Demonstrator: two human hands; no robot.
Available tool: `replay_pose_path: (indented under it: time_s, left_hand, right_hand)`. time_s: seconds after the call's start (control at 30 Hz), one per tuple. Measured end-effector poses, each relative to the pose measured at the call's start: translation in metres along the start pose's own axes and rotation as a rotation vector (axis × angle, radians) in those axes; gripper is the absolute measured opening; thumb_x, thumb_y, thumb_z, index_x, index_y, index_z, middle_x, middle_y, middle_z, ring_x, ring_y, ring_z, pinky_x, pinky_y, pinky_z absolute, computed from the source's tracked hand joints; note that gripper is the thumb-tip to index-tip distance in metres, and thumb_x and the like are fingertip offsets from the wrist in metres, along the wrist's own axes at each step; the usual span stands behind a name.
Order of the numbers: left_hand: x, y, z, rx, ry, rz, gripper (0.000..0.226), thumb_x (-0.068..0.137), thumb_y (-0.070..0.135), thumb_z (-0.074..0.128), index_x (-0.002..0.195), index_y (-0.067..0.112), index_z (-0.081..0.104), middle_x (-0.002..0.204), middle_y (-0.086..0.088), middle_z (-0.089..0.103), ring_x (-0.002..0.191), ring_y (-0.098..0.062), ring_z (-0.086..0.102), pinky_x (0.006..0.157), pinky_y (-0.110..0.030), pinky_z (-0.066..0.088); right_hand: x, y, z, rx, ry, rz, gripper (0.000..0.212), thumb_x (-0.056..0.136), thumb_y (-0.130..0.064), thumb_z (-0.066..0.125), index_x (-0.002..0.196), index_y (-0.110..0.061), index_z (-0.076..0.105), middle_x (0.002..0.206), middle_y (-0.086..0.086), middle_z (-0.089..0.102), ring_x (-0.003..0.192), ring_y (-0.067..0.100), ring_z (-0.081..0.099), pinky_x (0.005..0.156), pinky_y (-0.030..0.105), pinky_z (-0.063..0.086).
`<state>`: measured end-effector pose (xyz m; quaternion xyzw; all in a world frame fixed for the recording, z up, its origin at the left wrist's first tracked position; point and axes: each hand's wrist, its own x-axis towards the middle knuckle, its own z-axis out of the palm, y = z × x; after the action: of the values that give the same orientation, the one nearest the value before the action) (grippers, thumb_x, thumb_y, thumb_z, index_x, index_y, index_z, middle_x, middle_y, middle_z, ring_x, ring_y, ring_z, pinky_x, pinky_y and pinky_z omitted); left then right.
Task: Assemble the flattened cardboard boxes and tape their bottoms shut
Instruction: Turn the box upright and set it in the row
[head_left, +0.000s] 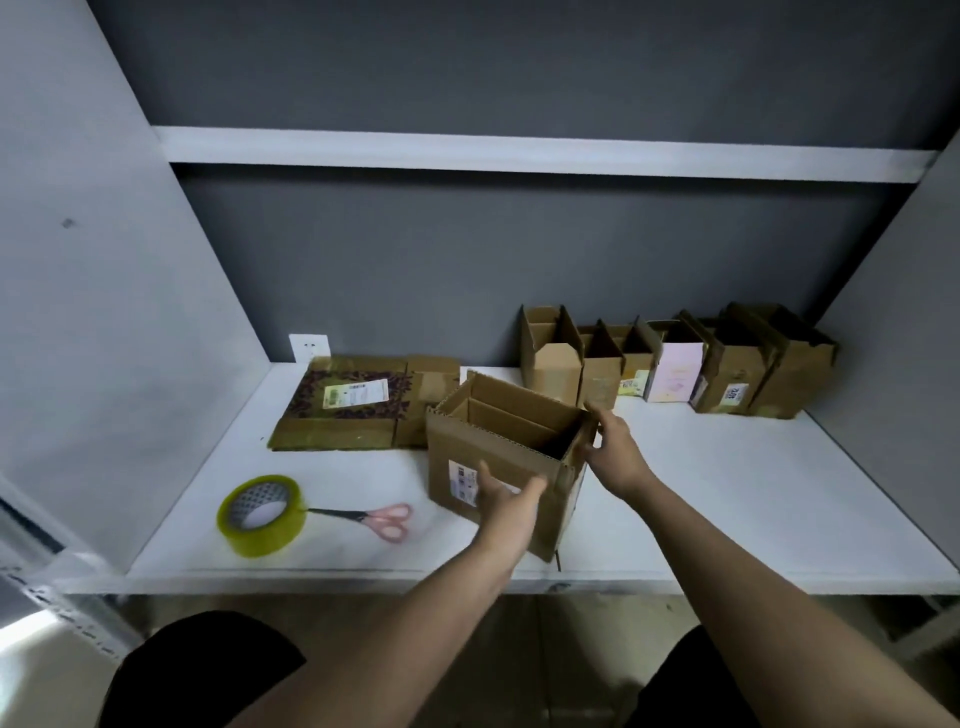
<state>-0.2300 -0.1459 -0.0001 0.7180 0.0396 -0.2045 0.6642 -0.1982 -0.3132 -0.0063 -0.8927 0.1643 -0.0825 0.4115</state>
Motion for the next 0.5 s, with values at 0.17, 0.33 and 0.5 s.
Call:
replay_pose_path:
  time_s: [0.17,0.33,0.5]
  left_hand:
    - [0.020,0.001,-0.005,0.123,0.024,0.050,0.079,0.095,0.035,0.053,0.151,0.032,-0.003,0.152,-0.005,0.028,0.134,-0.028,0.036,0.105,-0.046,0.038]
    - [0.036,0.013,-0.044,0.437,0.016,0.241,0.067,0.099,0.020,0.046,0.152,0.030,0.006,0.156,-0.004,0.025,0.131,-0.025,0.044,0.086,-0.024,0.046]
    - [0.033,0.012,-0.061,0.697,0.053,0.334,0.050,0.098,0.018,0.048,0.145,0.026,0.031,0.133,-0.008,0.054,0.098,-0.020,0.061,0.065,-0.018,0.045]
  right_hand:
    - [-0.016,-0.003,0.005,-0.129,0.060,-0.035,0.044,0.093,-0.017,0.056,0.135,-0.020,0.043,0.130,0.010,0.048,0.107,0.025,0.058,0.092,0.036,0.051]
    - [-0.039,-0.010,0.018,-0.191,-0.067,-0.134,0.055,0.094,-0.021,0.059,0.142,-0.023,0.033,0.145,0.005,0.039,0.119,0.024,0.056,0.095,0.033,0.049]
    - [-0.041,-0.025,0.025,-0.328,-0.115,-0.189,0.040,0.096,-0.018,0.053,0.136,-0.024,0.048,0.143,0.006,0.047,0.119,0.025,0.055,0.097,0.033,0.045]
